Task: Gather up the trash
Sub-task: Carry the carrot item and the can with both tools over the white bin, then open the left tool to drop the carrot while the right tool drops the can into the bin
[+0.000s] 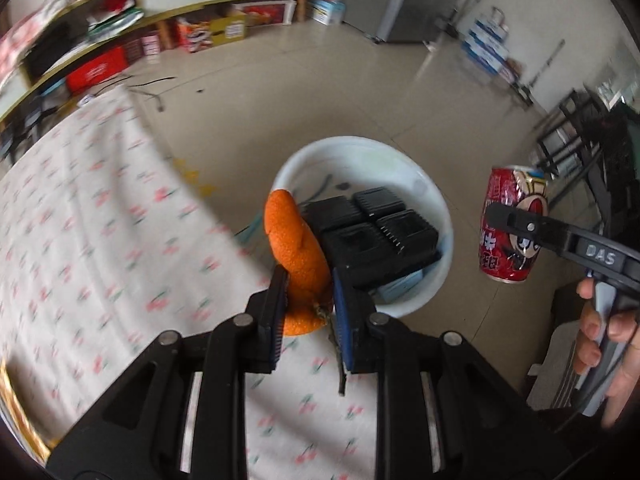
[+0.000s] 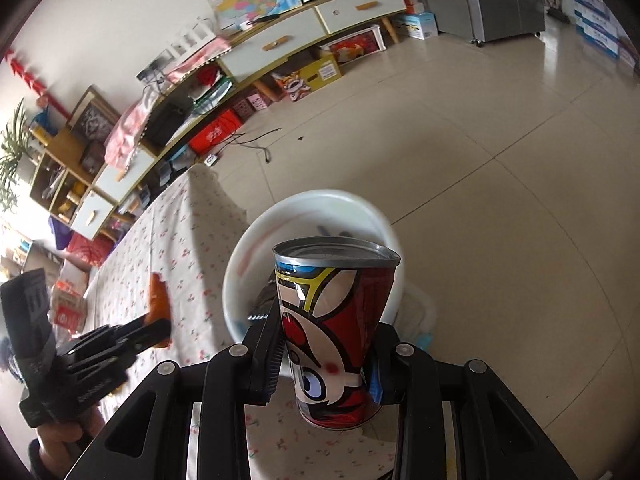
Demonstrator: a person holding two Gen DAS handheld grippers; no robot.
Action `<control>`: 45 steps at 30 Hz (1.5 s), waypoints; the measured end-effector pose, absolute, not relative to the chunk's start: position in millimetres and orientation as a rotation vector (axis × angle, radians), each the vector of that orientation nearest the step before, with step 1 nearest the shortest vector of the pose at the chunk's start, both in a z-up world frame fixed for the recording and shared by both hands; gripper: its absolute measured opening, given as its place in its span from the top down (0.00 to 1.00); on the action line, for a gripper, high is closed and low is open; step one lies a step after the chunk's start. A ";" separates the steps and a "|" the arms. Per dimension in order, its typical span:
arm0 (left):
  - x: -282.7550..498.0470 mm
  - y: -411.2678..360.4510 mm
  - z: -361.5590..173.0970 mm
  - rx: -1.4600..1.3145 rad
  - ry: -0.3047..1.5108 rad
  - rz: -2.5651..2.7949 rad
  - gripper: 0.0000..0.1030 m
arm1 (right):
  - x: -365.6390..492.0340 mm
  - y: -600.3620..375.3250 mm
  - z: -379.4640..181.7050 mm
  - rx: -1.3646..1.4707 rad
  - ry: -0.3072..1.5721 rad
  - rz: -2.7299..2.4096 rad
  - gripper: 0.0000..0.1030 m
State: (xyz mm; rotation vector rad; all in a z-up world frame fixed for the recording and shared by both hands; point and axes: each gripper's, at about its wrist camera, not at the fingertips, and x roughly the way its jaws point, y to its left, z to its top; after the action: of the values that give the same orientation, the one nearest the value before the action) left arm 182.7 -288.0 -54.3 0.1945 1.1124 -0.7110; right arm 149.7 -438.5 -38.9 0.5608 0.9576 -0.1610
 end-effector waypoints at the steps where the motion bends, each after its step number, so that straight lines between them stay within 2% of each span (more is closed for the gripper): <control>1: 184.8 -295.2 -56.2 0.207 1.113 -0.719 0.76 | 149.8 -442.8 -38.8 0.565 0.954 -0.165 0.67; 9: 196.8 -314.4 -60.2 0.236 1.093 -0.779 0.74 | 155.8 -459.6 -45.3 0.586 0.945 -0.194 0.67; 10: 196.2 -313.3 -58.1 0.232 1.082 -0.788 0.68 | 157.0 -460.2 -46.2 0.587 0.945 -0.197 0.67; 11: 195.1 -311.2 -54.9 0.226 1.066 -0.793 0.56 | 157.3 -460.4 -46.7 0.588 0.945 -0.198 0.67; 13: 192.8 -307.5 -49.7 0.224 1.031 -0.789 0.47 | 161.0 -460.6 -47.9 0.590 0.945 -0.201 0.67; 18: 190.8 -289.0 -37.0 0.208 0.999 -0.783 0.45 | 173.8 -448.9 -45.5 0.567 0.942 -0.191 0.67; 20: 190.2 -276.3 -31.8 0.189 0.994 -0.776 0.39 | 181.1 -441.6 -45.7 0.571 0.944 -0.171 0.67; 23: 189.7 -257.9 -27.9 0.168 0.993 -0.752 0.35 | 196.8 -425.0 -47.3 0.597 0.953 -0.103 0.67; 37: 180.0 -164.4 -27.7 0.119 1.063 -0.599 0.24 | 244.3 -383.5 -92.3 0.660 1.131 -0.078 0.66; 38: 178.3 -158.2 -26.7 0.119 1.064 -0.586 0.21 | 244.0 -385.0 -93.1 0.662 1.135 -0.088 0.64; 42: 174.9 -131.3 -24.2 0.126 1.054 -0.542 0.18 | 239.6 -387.5 -88.1 0.672 1.121 -0.116 0.47; 45: 172.8 -111.0 -23.1 0.127 1.048 -0.501 0.16 | 236.1 -385.8 -79.2 0.654 1.111 -0.125 0.45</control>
State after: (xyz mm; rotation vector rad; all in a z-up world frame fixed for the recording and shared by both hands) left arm 172.8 -111.0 -23.1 0.1267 1.0476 -0.5011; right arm 236.1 -385.8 -79.2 0.6543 1.1107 -0.1246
